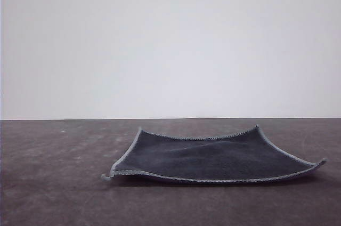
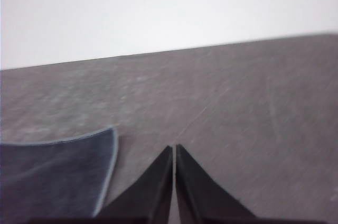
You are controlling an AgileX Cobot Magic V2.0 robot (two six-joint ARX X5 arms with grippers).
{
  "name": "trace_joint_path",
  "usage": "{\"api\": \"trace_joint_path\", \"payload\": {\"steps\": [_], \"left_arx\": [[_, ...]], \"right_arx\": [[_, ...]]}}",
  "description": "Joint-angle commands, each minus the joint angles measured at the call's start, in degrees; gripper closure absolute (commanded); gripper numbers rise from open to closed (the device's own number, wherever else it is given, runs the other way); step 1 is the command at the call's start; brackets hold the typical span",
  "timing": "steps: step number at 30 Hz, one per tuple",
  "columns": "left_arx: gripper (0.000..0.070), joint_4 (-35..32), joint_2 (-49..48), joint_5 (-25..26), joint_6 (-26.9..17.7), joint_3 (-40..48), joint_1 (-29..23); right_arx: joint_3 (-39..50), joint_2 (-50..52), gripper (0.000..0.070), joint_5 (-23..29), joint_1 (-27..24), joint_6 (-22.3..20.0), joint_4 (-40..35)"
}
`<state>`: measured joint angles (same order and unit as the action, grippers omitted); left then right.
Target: Fold clothes
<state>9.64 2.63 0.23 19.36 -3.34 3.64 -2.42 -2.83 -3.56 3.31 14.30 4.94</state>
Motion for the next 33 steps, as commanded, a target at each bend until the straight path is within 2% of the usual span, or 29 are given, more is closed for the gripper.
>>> {"api": "trace_joint_path", "payload": {"steps": [1, 6, 10, 14, 19, 23, 25, 28, 29, 30, 31, 33], "left_arx": [[0.0696, -0.27, 1.92, -0.82, 5.18, -3.22, 0.02], [0.0673, 0.29, 13.5, -0.24, 5.05, -12.8, 0.02], [0.0671, 2.12, 25.45, 2.66, 1.07, -22.45, 0.11], [0.0671, 3.13, 35.87, 8.82, -2.61, -29.59, 0.17], [0.0671, 0.9, 45.32, 19.09, -2.57, -32.58, 0.28], [0.0666, 1.16, 49.6, 23.6, -2.63, -32.6, 1.29], [0.0618, 1.86, 50.99, 24.07, -2.65, -32.6, 1.75], [0.0481, 2.7, 51.96, 24.07, -2.63, -32.6, 2.34], [0.0443, 2.82, 52.03, 24.07, -2.63, -32.6, 2.47], [0.0418, 2.86, 52.06, 24.07, -2.63, -32.6, 2.6], [0.0403, 2.83, 52.06, 24.07, -2.63, -32.6, 2.73], [0.0385, 2.81, 52.04, 24.12, -2.46, -32.6, 2.78]], "right_arx": [[-3.29, -2.7, 0.0693, -1.24, 0.0, 4.7, -0.49], [-14.29, -17.28, 0.0692, -5.42, 0.0, 4.2, 0.1], [-25.33, -32.0, 0.0692, -10.17, 0.0, 0.65, 2.28], [-34.24, -44.76, 0.0692, -15.35, 0.0, -2.78, 5.98], [-40.85, -57.69, 0.0692, -25.02, 0.0, -4.34, 8.98], [-41.55, -63.86, 0.0692, -27.53, 0.22, -4.37, 8.52], [-41.55, -65.72, 0.0691, -27.53, 0.37, -4.73, 8.97], [-41.55, -66.8, 0.0691, -27.53, 0.37, -5.46, 9.72], [-41.55, -66.78, 0.0671, -27.52, 0.37, -5.8, 10.01], [-41.55, -66.78, 0.0596, -27.53, 0.37, -5.97, 10.25], [-41.55, -66.78, 0.0476, -27.58, 0.37, -5.98, 10.46], [-41.55, -66.76, 0.0177, -27.55, 0.37, -5.98, 11.31]]}}
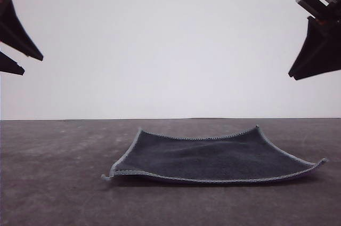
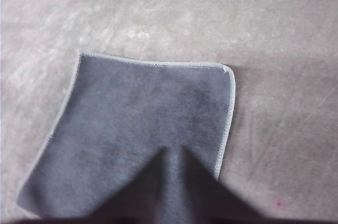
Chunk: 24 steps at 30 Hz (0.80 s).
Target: Fold clothes
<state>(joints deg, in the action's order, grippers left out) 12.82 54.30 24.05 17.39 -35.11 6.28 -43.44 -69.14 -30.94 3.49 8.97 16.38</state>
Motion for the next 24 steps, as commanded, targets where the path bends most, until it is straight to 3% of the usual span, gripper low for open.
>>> {"api": "trace_joint_path", "payload": {"steps": [1, 8, 13, 16, 19, 24], "left_arx": [[0.0386, -0.33, 0.37, 0.35, -0.26, -0.83, 0.13], [0.0388, -0.71, 0.43, 4.4, 0.03, -0.83, 0.51], [0.0387, -5.35, 3.46, 4.52, 2.19, -0.85, 2.18], [0.0387, -9.64, 8.61, 5.03, 3.85, -1.68, 2.91], [0.0387, -12.66, 15.7, 7.64, 4.87, -4.18, 3.99], [0.0387, -12.81, 28.25, 9.55, 3.94, -12.23, 6.36]], "right_arx": [[-0.52, -0.44, 0.0057, -0.17, 0.2, -0.66, 0.37], [-0.52, -0.44, 0.0033, -1.88, 0.2, -0.68, 1.5], [-0.52, -0.57, 0.004, -1.77, 0.2, -0.61, -0.22], [-0.94, -1.55, 0.0086, -1.62, 0.11, -0.39, -1.83], [-2.92, -4.42, 0.0087, -1.7, 0.09, -0.42, -1.7], [-8.39, -12.56, 0.0087, -2.09, 0.09, -0.99, -1.44]]}}
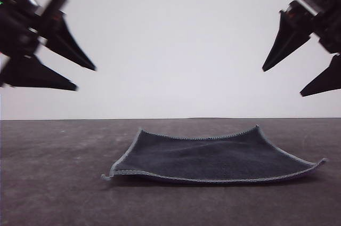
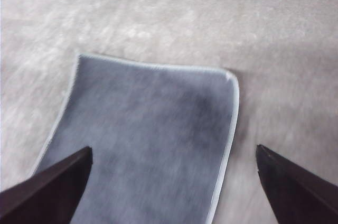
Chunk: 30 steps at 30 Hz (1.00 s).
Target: Fold clothes
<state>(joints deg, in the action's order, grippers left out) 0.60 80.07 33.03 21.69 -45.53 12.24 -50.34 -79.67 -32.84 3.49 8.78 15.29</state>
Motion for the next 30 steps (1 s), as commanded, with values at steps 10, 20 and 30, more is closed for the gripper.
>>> {"api": "trace_joint_path", "payload": {"steps": [10, 20, 30], "left_arx": [[0.0387, 0.59, 23.58, 2.8, -1.14, -19.37, 3.13], [0.0387, 8.1, 36.94, 3.02, -3.19, -31.89, 3.65], [0.0387, 8.63, 39.65, 3.07, -3.67, -32.64, 5.27]], "right_arx": [[-12.52, -18.65, 0.0086, -0.44, 0.09, -3.26, -0.02], [-19.57, -29.79, 0.0087, -3.63, 0.1, -3.46, -0.25], [-20.18, -33.17, 0.0093, -8.04, 0.87, -3.58, -0.96]]}}
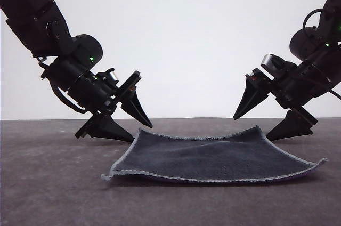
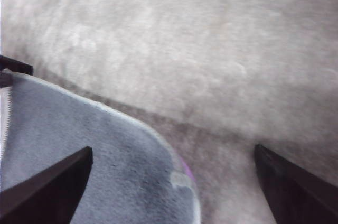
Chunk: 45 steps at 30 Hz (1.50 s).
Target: Fold clothes
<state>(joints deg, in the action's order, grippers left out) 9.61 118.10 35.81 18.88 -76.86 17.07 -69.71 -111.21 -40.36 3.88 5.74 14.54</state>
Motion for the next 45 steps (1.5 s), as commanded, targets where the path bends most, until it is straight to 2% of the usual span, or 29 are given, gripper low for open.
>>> {"api": "trace_joint_path", "payload": {"steps": [1, 4, 8, 10, 12, 13, 15, 16, 21, 25, 30, 32, 36, 45], "left_arx": [[0.0387, -0.37, 1.62, 0.4, -0.86, -1.31, 0.62], [0.0387, -0.2, 1.62, 1.05, -0.92, -1.31, 0.93], [0.0388, -0.4, 1.62, 1.13, -0.96, -1.31, 1.29], [0.0392, -0.38, 1.62, 1.12, -1.07, -1.31, 1.32], [0.0448, -0.37, 1.62, 1.07, -1.69, -1.31, 1.32], [0.052, -0.41, 1.62, 1.05, -1.95, -1.31, 1.32], [0.0664, -0.46, 1.62, 1.04, -2.58, -1.31, 1.32], [0.0696, -0.46, 1.62, 1.01, -2.9, -1.31, 1.32], [0.0699, -0.34, 1.61, 0.61, -4.53, -1.31, 1.28], [0.0699, -0.16, 1.54, 2.42, -5.33, -1.31, 1.16], [0.0699, 0.89, -0.09, 8.63, -7.28, -1.31, 0.62], [0.0699, 2.63, -1.48, 10.28, -9.07, -1.31, 0.3], [0.0699, 8.0, -4.36, 12.27, -12.8, -1.31, -0.17], [0.0699, 23.95, -9.25, 12.31, -23.11, -1.31, 0.3]], "right_arx": [[-0.81, -1.62, 0.0104, -1.29, 0.63, -0.41, -0.33], [-0.81, -1.62, 0.0156, -2.67, 1.0, -0.26, -0.26], [-0.81, -1.62, 0.0178, -2.62, 1.53, -0.29, -0.35], [-0.81, -1.62, 0.0273, -2.09, 1.53, -0.33, -0.32], [-0.81, -1.62, 0.0447, -0.85, 1.52, -0.56, -0.35], [-0.81, -1.6, 0.0517, -0.48, 1.51, -0.72, -0.36], [-0.81, -1.62, 0.0579, 0.33, 1.41, -1.43, -0.39], [-0.81, -1.6, 0.0595, 0.6, 1.26, -1.71, -0.42], [-0.83, -1.6, 0.0695, 1.39, 0.98, -2.53, -0.81], [-0.83, -1.5, 0.0695, -0.22, 0.27, -3.23, -0.38], [-0.9, -1.33, 0.0695, -9.9, -1.63, -3.69, 1.57], [-0.9, -1.13, 0.0695, -14.45, -2.59, -5.11, 4.02], [-0.9, -0.41, 0.0695, -20.71, -4.45, -11.32, 12.48], [-0.9, 1.49, 0.0695, -26.26, -6.17, -27.55, 34.07]]}}
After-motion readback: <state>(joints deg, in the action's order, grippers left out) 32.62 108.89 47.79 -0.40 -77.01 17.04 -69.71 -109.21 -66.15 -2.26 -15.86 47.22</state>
